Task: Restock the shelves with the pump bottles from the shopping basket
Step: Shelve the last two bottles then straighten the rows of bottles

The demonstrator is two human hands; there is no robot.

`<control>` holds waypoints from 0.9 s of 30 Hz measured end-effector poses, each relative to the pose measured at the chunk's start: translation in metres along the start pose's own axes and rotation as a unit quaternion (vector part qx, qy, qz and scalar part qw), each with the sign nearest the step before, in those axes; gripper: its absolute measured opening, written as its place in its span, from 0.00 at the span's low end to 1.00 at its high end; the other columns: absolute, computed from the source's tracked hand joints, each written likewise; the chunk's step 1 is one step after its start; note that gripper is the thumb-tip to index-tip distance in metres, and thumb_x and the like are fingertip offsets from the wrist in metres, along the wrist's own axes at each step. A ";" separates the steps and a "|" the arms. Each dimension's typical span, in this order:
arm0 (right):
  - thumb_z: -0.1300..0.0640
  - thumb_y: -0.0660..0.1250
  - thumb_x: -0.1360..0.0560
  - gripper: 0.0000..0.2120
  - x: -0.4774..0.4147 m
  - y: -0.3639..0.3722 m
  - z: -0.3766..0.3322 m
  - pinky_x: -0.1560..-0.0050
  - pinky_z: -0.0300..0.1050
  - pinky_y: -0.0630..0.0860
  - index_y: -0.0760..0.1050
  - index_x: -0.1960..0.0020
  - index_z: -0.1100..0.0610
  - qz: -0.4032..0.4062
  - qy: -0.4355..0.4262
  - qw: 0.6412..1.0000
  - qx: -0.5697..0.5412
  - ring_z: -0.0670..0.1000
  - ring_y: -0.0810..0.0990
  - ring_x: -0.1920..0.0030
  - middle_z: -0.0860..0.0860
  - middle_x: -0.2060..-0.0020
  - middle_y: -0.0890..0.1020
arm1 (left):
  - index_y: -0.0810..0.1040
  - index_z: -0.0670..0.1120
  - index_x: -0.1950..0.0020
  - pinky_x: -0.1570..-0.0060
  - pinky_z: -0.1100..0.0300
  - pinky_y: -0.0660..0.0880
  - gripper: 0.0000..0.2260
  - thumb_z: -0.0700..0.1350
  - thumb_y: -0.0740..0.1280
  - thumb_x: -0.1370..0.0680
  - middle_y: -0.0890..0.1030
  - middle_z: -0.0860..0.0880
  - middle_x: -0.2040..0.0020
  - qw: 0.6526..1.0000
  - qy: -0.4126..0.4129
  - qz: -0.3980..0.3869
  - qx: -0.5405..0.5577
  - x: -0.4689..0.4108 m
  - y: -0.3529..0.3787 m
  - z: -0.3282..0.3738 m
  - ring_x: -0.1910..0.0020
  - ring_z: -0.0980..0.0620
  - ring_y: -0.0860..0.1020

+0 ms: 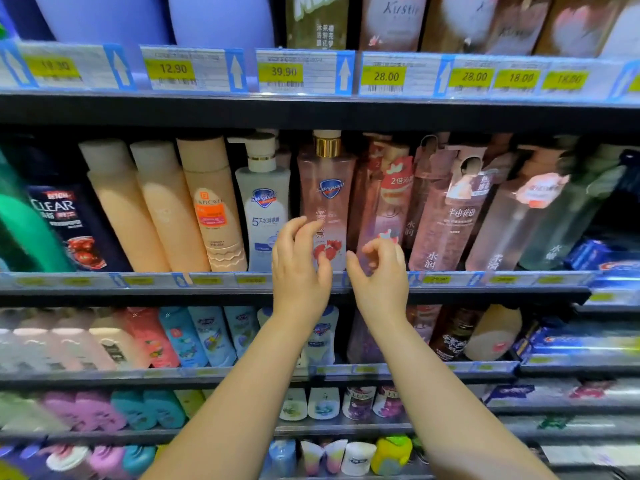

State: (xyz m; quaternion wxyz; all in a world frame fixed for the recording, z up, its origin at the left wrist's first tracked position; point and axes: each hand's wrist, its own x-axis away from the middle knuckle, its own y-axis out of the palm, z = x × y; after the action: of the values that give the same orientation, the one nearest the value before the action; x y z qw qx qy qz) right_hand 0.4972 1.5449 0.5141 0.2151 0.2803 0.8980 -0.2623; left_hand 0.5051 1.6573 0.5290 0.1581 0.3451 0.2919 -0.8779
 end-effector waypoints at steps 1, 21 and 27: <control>0.56 0.70 0.27 0.08 0.000 -0.007 0.002 0.53 0.53 0.74 0.71 0.54 0.56 0.018 0.002 1.000 0.003 0.52 0.74 0.54 0.48 0.55 0.73 | 0.73 0.43 0.36 0.35 0.50 0.66 0.20 0.34 0.65 0.28 0.70 0.43 0.36 0.999 0.005 -0.020 0.026 -0.001 0.004 0.006 0.36 0.46 0.69; 0.51 0.71 0.28 0.34 -0.036 -0.083 0.067 0.37 0.43 0.62 0.60 0.27 0.59 0.048 0.032 0.992 0.111 0.51 0.63 0.34 0.56 0.33 0.67 | 0.51 0.43 0.24 0.31 0.49 0.56 0.36 0.40 0.68 0.26 0.55 0.41 0.27 0.994 -0.107 -0.028 0.012 -0.001 0.104 0.069 0.29 0.42 0.57; 0.49 0.72 0.29 0.39 -0.045 -0.089 0.079 0.34 0.51 0.67 0.55 0.26 0.55 0.026 0.016 0.994 0.109 0.54 0.64 0.32 0.54 0.32 0.65 | 0.51 0.43 0.25 0.32 0.43 0.58 0.42 0.47 0.74 0.30 0.57 0.39 0.28 0.984 -0.156 0.018 -0.088 -0.003 0.128 0.072 0.30 0.38 0.59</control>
State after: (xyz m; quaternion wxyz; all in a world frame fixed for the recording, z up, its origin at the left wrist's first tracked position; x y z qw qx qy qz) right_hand 0.4955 1.4181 0.5085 0.1754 0.3293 0.8597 -0.3489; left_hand 0.5318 1.5129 0.5223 0.2472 0.1939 0.3335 -0.8889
